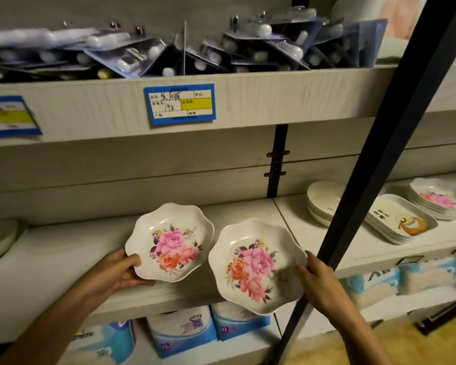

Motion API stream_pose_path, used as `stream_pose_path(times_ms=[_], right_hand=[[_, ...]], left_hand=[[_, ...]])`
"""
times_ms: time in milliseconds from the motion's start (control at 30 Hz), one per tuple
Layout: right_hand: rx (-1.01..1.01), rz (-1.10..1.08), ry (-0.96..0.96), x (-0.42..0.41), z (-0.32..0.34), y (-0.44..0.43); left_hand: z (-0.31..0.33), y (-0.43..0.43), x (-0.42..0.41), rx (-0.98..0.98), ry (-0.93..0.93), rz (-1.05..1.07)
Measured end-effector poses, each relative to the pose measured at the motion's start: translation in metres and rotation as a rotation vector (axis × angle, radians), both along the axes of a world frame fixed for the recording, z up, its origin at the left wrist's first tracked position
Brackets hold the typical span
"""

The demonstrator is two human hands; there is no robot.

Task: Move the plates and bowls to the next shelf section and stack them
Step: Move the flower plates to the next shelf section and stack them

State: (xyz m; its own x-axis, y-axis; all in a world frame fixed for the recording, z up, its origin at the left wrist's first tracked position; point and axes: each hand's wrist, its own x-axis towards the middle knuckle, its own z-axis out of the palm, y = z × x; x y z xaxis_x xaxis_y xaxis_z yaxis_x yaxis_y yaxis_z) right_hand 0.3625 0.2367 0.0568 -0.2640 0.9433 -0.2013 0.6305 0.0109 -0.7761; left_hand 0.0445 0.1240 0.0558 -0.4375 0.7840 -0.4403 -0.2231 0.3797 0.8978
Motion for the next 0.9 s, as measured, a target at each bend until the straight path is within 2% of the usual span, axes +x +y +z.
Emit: stream_pose_path(times_ms=[233,400,600,767,900], right_hand=[[-0.031,0.063,0.090,0.037,0.007,0.004],[0.020,0.179,0.055,0.087,0.015,0.025],[0.016,0.367,0.016,0.169,0.028,0.064],[-0.043,0.349,0.066,0.232,0.032,0.091],[-0.052,0.300,0.072,0.269,0.026,0.108]], left_hand=[[0.008,-0.037,0.035,-0.067,0.049,-0.029],[0.010,-0.040,0.086,-0.091,0.105,0.035],[0.003,-0.041,0.192,-0.008,-0.060,0.179],[-0.005,-0.044,0.245,-0.021,-0.140,0.224],[0.001,-0.023,0.280,-0.013,-0.132,0.183]])
